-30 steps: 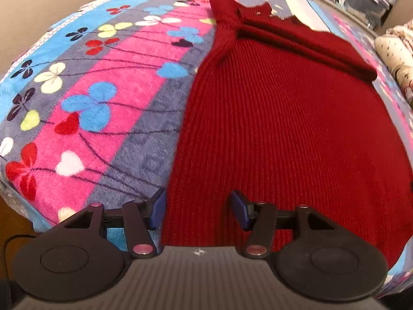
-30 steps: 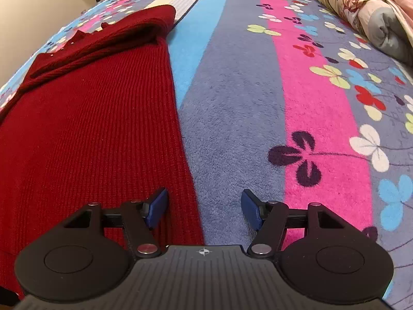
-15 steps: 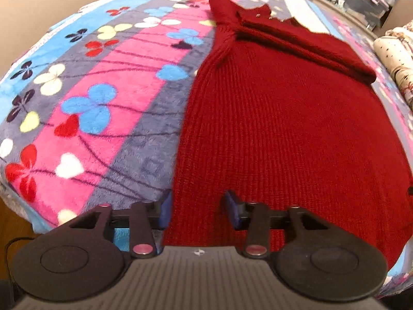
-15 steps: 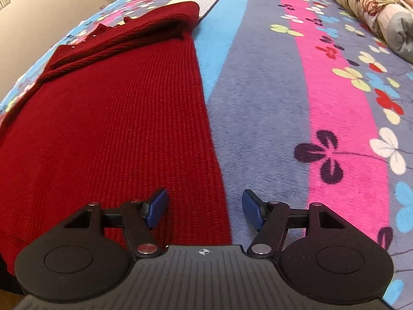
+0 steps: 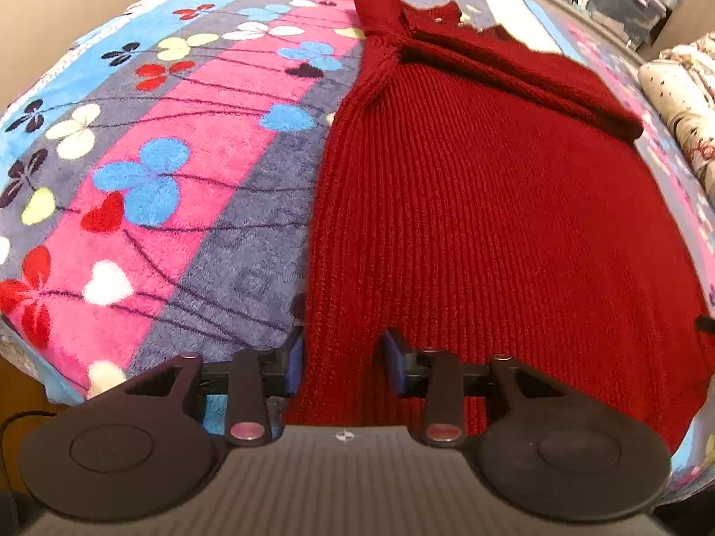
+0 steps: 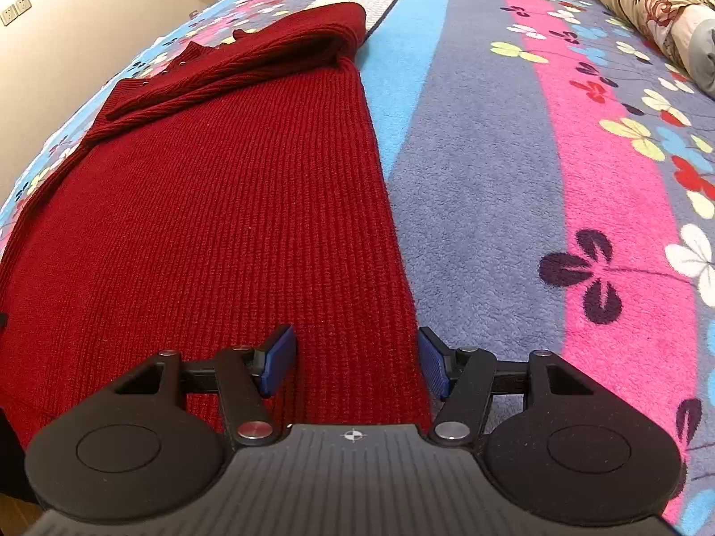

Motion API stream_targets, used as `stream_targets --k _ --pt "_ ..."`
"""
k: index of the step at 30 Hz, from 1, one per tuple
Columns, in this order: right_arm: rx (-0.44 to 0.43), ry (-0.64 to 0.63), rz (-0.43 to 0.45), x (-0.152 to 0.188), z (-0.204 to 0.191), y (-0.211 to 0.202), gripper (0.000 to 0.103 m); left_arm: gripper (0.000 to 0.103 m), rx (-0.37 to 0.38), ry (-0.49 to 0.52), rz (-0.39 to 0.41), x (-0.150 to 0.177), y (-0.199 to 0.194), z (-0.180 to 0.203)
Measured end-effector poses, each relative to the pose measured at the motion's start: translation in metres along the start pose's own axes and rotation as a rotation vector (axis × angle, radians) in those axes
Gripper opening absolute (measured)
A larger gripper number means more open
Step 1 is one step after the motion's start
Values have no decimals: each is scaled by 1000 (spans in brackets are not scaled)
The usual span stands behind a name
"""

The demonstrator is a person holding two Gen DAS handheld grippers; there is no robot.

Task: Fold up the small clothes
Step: 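Open both grippers and move them to the sweater hem, then grasp the hem with the left gripper while the right gripper grasps the hem beside it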

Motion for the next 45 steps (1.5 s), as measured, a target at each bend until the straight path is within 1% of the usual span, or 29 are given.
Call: stream_targets --k 1,3,5,6,8,9,10,11,15,18,19,21,22,23,26,27,28,29,31,32,33,35,37,41,45 --pt "-1 0 1 0 0 0 62 15 6 -1 23 -2 -3 0" --pt "-7 7 3 -1 0 -1 62 14 26 -3 94 -11 -15 1" --pt "-37 41 16 -4 2 -5 59 15 63 -25 123 -15 -21 2" --pt "-63 69 26 -7 3 -7 59 15 71 -32 116 -14 -20 2" --pt "-93 117 33 -10 8 -9 58 16 54 -17 64 -8 -12 4" --pt "-88 123 27 -10 9 -8 58 16 30 -2 31 -4 -5 3" --pt "-75 121 15 -8 10 -5 58 21 1 14 2 1 0 2" --pt "-63 113 -2 -5 11 -2 58 23 -9 22 -10 3 2 2" --pt "-33 48 -10 -1 3 1 58 23 2 11 -9 4 0 -1" --pt "-30 40 -11 -1 3 1 57 23 0 15 -8 4 0 -1" --pt "-26 37 -11 -1 3 1 55 23 -1 14 -8 4 0 -2" --pt "-12 24 -7 -1 3 1 44 22 -2 16 -6 4 -1 0" --pt "-10 19 -4 -1 4 1 31 16 -2 20 -2 4 -2 1" --pt "-17 17 -2 -1 3 -1 11 12 -4 27 12 2 -3 2" --pt "-46 34 19 -7 6 -8 10 11 0 45 108 -7 -19 7" --pt "-62 45 40 -10 6 -14 10 11 11 40 135 -10 -25 7" --pt "-77 58 69 -15 7 -21 9 11 13 37 144 -11 -27 7" --pt "-92 73 95 -19 7 -27 9 11 5 38 134 -11 -25 7" --pt "-94 93 108 -21 9 -30 10 12 -16 42 58 -3 -12 4" --pt "-75 92 93 -18 10 -26 10 13 -18 42 7 2 -4 2" --pt "-54 83 63 -13 10 -20 10 16 -26 43 -9 5 0 2" --pt "-32 53 8 -5 8 -7 13 16 -23 47 -8 3 -1 2" --pt "-18 31 -16 -2 8 0 17 17 -21 43 -19 5 -1 2" --pt "-20 40 -24 -2 7 0 17 17 -29 63 -20 10 -4 1" --pt "-12 3 -20 -1 3 0 19 17 -31 71 -16 13 -5 1"
Point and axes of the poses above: each gripper's, at about its wrist camera, not at the fingertips, and y roughly the way its jaws point, z to its right, x to its underside, the point moved 8 cm from there along y, roughly the way its jaws point, and after that the axes turned 4 degrees about x, right-handed, at the moved point
